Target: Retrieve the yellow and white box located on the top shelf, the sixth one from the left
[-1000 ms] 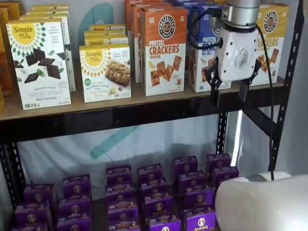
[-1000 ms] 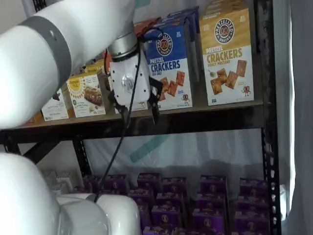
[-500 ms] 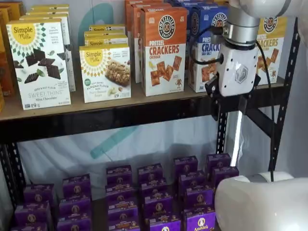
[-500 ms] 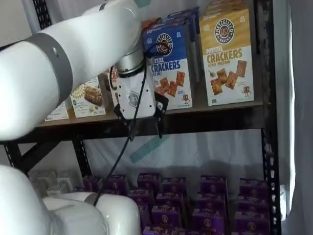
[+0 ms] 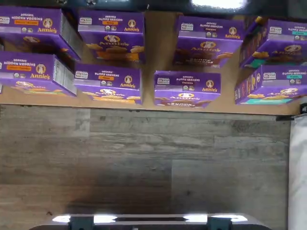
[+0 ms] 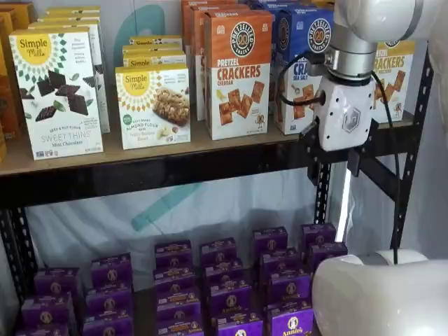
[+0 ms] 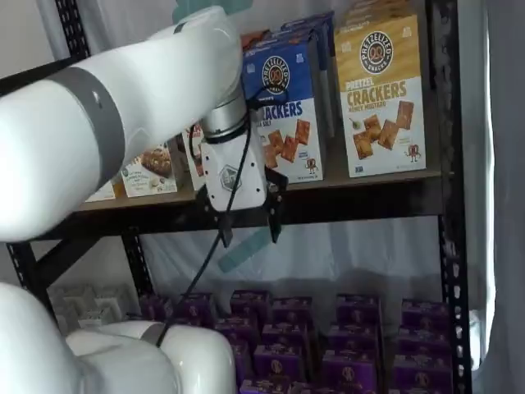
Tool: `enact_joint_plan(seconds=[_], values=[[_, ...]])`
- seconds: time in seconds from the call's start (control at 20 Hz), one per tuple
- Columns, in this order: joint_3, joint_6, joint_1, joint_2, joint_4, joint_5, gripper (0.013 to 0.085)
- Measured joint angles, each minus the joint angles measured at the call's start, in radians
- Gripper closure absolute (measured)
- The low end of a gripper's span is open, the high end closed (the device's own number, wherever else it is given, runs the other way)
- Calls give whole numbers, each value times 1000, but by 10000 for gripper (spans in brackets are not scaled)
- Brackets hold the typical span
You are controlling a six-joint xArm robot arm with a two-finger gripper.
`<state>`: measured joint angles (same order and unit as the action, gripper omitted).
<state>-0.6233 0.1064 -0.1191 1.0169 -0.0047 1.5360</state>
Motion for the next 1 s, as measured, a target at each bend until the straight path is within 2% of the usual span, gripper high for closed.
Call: enact_joint_plan(seconds=[0.2,0.4,0.9,1.0], values=[[-7,4,-5,-3,-18,-18,130],[-43,31,-34,-29,-18,-29,130],[-219,161,-165,-157,22,-20,130],[-260,201,-207,-185,36,-22,130]])
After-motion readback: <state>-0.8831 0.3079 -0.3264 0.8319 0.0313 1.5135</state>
